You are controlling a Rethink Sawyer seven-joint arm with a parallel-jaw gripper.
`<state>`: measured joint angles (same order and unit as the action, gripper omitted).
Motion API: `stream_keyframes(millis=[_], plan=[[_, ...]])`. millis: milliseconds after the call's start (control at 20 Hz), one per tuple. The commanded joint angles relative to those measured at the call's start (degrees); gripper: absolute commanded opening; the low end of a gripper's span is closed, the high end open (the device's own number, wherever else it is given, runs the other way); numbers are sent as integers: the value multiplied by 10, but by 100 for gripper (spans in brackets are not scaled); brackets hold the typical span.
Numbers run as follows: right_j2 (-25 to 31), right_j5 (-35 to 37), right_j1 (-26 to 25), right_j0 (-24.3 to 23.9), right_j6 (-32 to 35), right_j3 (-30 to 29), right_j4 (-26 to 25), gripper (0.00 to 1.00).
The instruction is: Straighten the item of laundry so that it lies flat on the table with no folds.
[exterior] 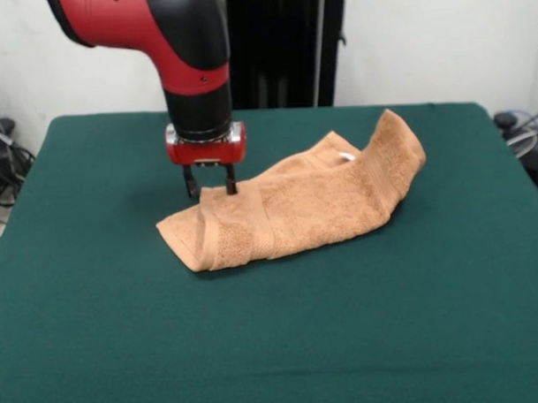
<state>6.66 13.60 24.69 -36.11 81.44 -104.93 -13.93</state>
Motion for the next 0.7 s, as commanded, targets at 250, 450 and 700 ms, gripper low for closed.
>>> stream_keyframes(millis=[250,450,700], plan=[[16,3,-84,27,62,100,-2,100],[-2,2,-83,43,64,108,-16,0],[4,-8,-84,40,56,111,-26,0]])
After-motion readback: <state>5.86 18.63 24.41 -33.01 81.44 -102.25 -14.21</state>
